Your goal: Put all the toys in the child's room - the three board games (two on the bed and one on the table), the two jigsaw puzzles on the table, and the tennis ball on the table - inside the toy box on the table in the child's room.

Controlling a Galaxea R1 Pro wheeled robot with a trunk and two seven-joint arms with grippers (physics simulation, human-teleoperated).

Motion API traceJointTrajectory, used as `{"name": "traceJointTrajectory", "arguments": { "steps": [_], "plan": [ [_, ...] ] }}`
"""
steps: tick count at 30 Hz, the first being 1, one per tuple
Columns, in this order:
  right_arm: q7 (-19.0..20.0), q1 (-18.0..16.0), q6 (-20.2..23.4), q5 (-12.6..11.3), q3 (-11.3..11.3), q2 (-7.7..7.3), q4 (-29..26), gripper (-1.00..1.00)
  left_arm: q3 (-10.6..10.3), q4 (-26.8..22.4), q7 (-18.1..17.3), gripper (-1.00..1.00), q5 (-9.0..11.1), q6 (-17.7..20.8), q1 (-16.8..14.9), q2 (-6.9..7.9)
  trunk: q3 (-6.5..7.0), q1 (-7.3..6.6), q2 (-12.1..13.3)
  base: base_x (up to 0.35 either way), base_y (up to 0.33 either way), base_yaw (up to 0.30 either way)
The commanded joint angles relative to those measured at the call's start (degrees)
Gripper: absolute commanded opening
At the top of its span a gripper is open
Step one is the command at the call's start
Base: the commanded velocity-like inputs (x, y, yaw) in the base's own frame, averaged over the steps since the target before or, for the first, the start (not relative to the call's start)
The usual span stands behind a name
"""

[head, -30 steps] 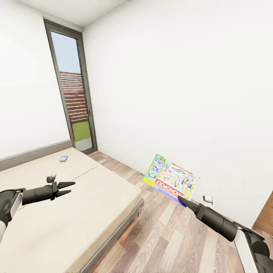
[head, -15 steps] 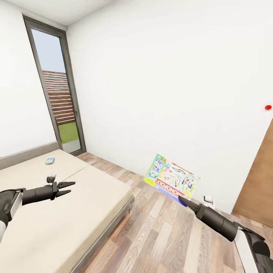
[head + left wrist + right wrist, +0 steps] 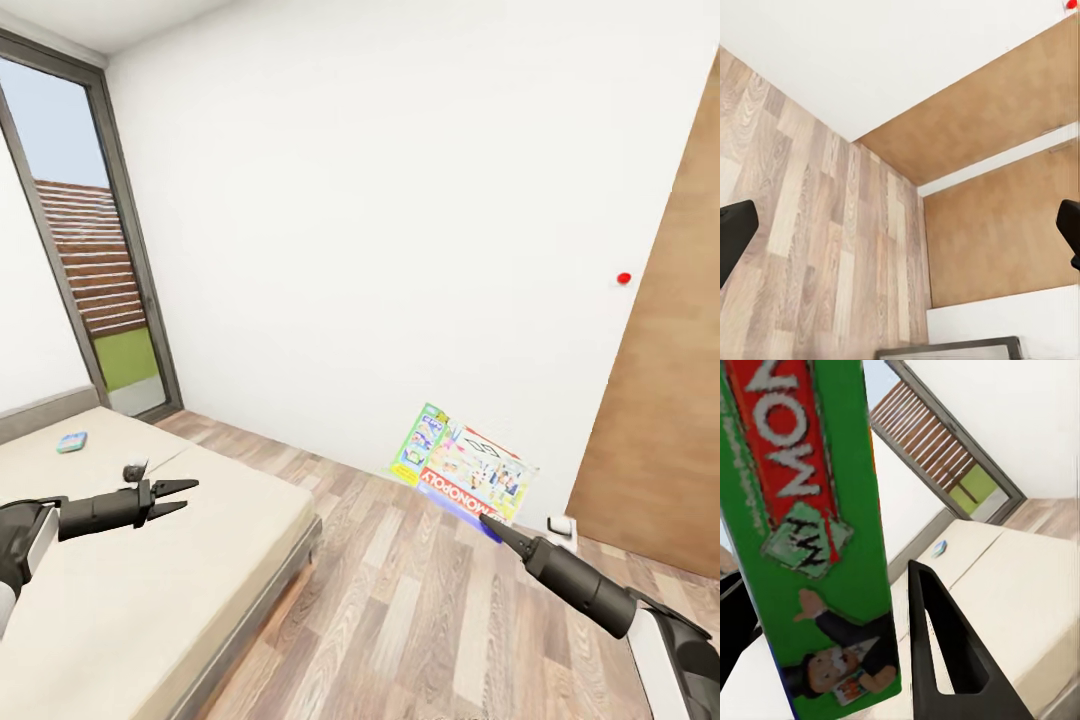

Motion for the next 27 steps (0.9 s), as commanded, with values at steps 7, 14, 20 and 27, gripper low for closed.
{"name": "traceJointTrajectory", "arguments": {
  "steps": [7,14,20,27],
  "plan": [
    [0.05,-0.03,0.35,-0.22,-0.09,0.04,0.02,-1.00,0.20,-0.01,-0.40,1.00,-0.30,0.60,-0.03,-0.01,-0.02,0.02,-0.04,0.060,0.100,-0.278],
    [0.01,-0.03,0.35,-0.22,-0.10,0.08,0.09,-1.00,0.20,-0.01,-0.38,1.00,-0.28,0.60,-0.03,-0.01,-0.02,0.02,-0.04,0.017,0.017,-0.278],
    [-0.02,-0.03,0.35,-0.22,-0.11,0.11,0.10,-1.00,0.20,-0.01,-0.39,1.00,-0.30,0.60,-0.02,-0.01,-0.02,0.02,-0.04,0.002,0.003,-0.279],
    [-0.03,-0.03,0.35,-0.22,-0.11,0.12,0.10,-1.00,0.20,-0.01,-0.43,1.00,-0.30,0.60,-0.01,-0.01,-0.02,0.02,-0.04,0.000,0.000,-0.278]
  ]
}}
